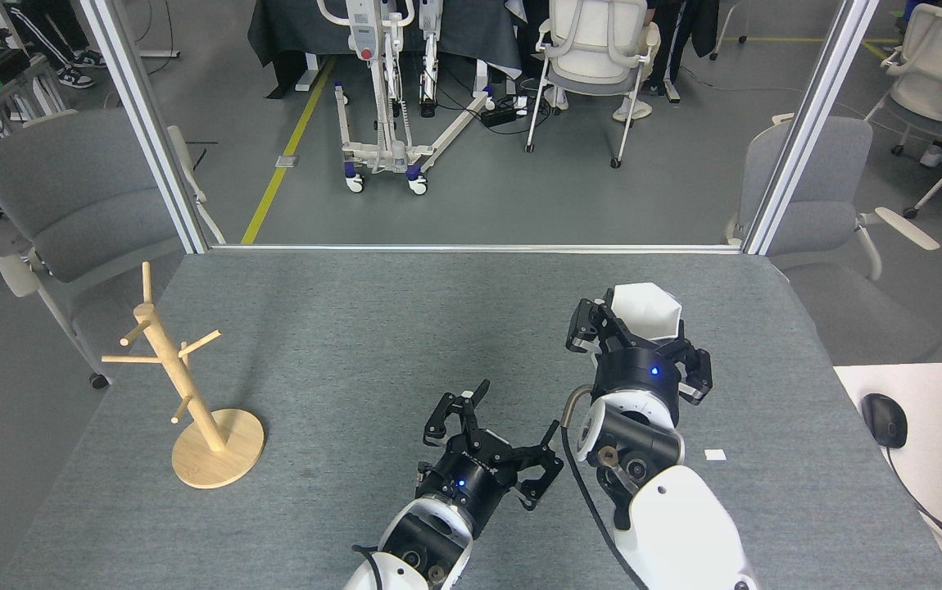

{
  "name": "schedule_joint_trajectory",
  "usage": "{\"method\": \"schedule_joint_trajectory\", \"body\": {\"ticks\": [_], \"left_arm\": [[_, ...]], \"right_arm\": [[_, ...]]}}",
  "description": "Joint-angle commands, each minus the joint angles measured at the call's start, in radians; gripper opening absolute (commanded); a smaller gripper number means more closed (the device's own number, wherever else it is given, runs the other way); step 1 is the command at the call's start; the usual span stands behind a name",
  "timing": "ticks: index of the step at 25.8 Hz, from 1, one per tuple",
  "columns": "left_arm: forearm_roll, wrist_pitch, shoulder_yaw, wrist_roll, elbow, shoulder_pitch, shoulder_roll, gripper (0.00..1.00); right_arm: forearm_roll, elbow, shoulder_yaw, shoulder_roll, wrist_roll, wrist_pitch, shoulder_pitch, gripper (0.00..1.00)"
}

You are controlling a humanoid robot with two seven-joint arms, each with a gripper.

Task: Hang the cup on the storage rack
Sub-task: 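Bring the cup toward the center and move the left gripper to it, then grasp the white cup with the left gripper beneath the right gripper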

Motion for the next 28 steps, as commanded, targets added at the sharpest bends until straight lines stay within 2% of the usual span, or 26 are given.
{"method": "schedule_joint_trajectory", "body": {"ticks": [1,12,19,28], "left_arm": [[0.002,-0.018,-0.03,-0.022,0.0,-0.031,-0.001,0.99],[0.085,-0.044,-0.11,-0.15,0.02,-0.117,-0.006,0.99],[0.196,-0.046,-0.122,-0.199,0.045,-0.171,-0.006,0.99],[0.242,-0.047,-0.125,-0.225,0.077,-0.209,-0.007,0.99]], "right_arm": [[0.005,0.0,0.017,0.004,0.031,0.004,0.002,0.08],[0.008,0.001,0.043,0.039,0.039,0.004,0.004,0.07],[0.008,0.003,0.083,0.062,0.039,0.004,0.013,0.06],[0.006,0.003,0.091,0.088,0.037,0.003,0.03,0.05]]}}
